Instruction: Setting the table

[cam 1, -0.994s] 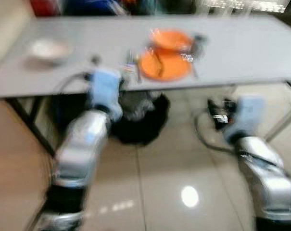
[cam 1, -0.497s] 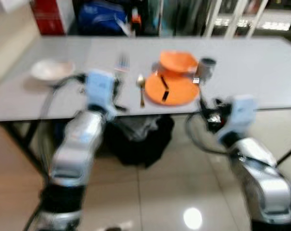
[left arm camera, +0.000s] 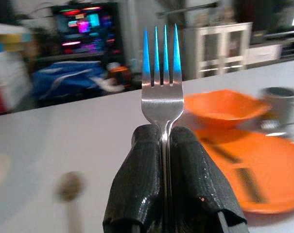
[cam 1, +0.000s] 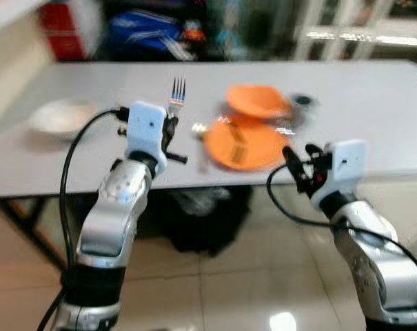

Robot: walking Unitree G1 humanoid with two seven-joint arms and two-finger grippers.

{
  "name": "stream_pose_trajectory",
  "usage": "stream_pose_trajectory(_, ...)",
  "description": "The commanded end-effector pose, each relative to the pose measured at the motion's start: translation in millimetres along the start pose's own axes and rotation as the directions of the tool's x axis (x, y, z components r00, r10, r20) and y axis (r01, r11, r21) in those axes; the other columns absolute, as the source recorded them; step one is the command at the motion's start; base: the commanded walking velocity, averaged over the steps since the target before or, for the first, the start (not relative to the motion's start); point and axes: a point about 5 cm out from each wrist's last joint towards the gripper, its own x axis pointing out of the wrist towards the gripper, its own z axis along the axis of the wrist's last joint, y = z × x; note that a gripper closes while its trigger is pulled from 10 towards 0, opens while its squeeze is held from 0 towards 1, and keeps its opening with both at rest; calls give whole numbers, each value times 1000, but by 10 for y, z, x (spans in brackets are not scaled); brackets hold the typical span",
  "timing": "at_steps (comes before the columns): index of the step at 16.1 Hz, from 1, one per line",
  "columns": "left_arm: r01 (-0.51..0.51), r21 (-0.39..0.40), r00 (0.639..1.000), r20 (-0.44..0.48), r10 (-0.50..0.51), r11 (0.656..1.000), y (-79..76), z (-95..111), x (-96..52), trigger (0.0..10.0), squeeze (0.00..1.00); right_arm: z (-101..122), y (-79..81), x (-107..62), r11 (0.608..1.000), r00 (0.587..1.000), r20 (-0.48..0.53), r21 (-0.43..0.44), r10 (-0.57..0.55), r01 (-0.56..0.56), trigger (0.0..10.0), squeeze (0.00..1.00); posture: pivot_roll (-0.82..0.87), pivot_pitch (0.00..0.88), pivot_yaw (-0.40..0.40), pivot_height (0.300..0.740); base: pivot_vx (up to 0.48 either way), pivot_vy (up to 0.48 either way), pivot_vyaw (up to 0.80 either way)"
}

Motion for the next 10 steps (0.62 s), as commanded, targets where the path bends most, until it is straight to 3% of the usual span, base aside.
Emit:
stream_pose_trajectory(1, -28, 19, 999, -43, 29, 999, 79, -65, -24, 10000, 0, 19, 62, 3, 999, 999, 2, -3, 33, -33, 10000, 0, -18, 0, -29, 740, 450, 0, 0)
stream_pose_trajectory(3, -37, 31, 993, -109, 40, 999, 82, -176, -30, 10000, 0, -16, 81, -13, 998, 998, -18, 13, 58, -57, 10000, 0, -15, 2, -29, 740, 448, 0, 0)
stream_pose_trajectory(6, -53, 4, 989, -139, 53, 999, 109, -260, -15, 10000, 0, -60, 205, -58, 987, 985, -53, -11, 162, -163, 10000, 0, -19, 9, -27, 740, 439, 0, 0)
stream_pose_trajectory(10, -72, 12, 980, -187, 73, 997, 159, -339, -61, 10000, 0, -73, 233, -95, 985, 983, -63, -5, 172, -173, 10000, 0, -20, 23, -21, 740, 431, 0, 0)
